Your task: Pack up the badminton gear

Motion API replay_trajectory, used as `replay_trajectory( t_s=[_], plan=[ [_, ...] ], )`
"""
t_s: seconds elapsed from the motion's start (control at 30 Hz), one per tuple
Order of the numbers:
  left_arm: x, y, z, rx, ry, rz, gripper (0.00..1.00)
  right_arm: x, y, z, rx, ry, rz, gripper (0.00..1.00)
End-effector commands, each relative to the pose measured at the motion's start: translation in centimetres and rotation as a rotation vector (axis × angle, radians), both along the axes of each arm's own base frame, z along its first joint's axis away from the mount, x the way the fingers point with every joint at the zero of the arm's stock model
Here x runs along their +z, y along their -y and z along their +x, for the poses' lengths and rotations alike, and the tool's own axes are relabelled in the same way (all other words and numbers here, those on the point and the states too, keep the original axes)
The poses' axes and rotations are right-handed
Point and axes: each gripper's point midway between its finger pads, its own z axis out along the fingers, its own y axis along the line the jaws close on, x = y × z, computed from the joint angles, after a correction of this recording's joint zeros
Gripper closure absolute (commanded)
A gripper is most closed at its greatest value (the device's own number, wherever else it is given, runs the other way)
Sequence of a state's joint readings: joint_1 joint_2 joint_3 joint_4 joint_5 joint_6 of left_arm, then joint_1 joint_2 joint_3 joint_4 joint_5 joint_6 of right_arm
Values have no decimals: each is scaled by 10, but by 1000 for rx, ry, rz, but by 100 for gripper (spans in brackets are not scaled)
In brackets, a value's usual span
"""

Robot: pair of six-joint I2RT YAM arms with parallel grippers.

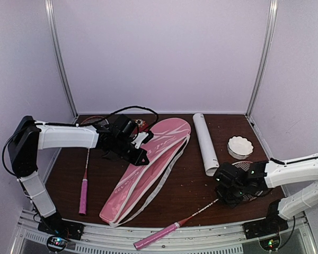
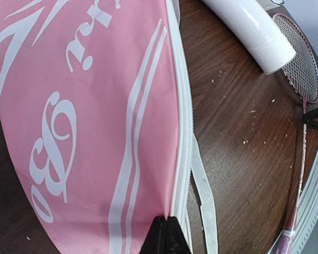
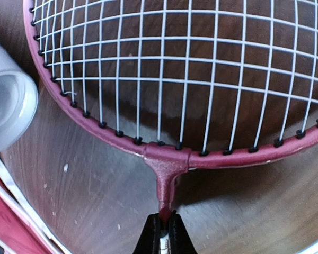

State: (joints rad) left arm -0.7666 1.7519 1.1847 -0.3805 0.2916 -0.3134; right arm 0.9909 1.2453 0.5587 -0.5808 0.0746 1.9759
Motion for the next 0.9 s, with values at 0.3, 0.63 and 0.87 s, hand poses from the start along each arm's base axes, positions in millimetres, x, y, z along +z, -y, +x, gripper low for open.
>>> replay_trajectory(
  t_s=[0.3, 0.63, 0.87],
  plan=[
    [6, 9, 10, -10, 27, -45, 100, 52, 19, -6, -36, 162, -43, 100],
    [14, 14, 12, -12, 31, -64, 100, 121, -15, 36, 319, 366, -139, 100],
    [17, 15, 14, -5, 31, -72, 100, 124, -63, 31, 669, 266, -96, 100]
  ],
)
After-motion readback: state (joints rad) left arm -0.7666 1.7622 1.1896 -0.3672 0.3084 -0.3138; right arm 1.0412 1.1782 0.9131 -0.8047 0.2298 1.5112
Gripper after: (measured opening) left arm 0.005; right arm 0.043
